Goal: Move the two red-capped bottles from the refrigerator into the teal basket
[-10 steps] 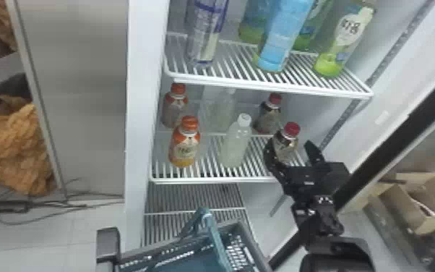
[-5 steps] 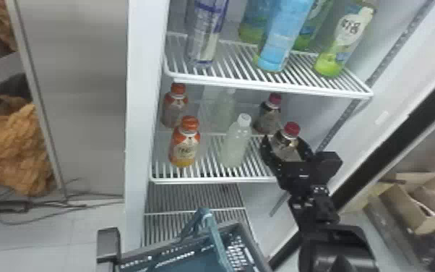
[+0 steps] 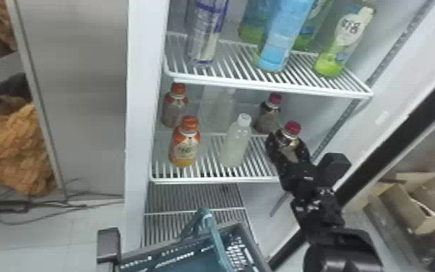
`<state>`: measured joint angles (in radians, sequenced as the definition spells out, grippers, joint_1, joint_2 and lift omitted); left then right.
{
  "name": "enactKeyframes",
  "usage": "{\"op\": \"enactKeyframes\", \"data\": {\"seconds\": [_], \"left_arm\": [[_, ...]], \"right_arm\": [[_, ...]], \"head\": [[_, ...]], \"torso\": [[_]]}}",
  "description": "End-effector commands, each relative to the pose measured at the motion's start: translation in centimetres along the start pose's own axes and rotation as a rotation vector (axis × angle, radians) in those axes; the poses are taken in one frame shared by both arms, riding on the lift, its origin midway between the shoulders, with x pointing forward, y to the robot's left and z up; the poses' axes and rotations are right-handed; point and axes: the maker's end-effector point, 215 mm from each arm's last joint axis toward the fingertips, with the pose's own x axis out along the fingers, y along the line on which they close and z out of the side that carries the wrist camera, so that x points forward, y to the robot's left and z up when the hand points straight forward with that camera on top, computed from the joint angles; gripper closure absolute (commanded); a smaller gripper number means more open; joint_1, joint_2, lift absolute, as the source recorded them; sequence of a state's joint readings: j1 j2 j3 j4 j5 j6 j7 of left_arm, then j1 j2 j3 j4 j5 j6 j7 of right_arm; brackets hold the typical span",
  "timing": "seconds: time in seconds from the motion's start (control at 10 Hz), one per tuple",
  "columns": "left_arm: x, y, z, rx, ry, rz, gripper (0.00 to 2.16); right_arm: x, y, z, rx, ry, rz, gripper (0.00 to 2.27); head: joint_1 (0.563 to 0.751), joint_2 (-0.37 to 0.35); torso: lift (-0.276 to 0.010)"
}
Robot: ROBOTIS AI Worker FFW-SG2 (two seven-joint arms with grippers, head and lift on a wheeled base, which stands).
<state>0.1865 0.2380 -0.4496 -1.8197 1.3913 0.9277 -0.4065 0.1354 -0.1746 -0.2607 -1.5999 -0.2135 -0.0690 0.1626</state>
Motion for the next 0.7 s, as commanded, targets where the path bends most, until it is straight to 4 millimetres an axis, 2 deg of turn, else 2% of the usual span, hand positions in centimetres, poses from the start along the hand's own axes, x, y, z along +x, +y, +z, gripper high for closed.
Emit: {"op": "enactKeyframes", "data": {"seconds": [0.0, 0.3, 0.6], "left_arm": [[0.0, 0.1, -0.1, 0.001, 0.002, 0.002, 1.13], [-0.2, 0.1, 0.2, 0.003, -0.003, 0.004, 1.13], [-0.2, 0.0, 0.3, 0.004, -0.006, 0.003, 1.13]], "right_arm": [[-0.8, 0.1, 1.0, 0.006, -0.002, 0.007, 0.62], [-4.5, 2.2, 4.6, 0.054, -0.004, 0.063, 0.62], [-8.6, 4.9, 6.1, 0.048, 0.074, 0.127, 0.62]], "head": [[0.695, -0.350], [0.695, -0.350], [0.695, -0.350]], "torso": [[-0.228], [-0.228], [-0.228]]}}
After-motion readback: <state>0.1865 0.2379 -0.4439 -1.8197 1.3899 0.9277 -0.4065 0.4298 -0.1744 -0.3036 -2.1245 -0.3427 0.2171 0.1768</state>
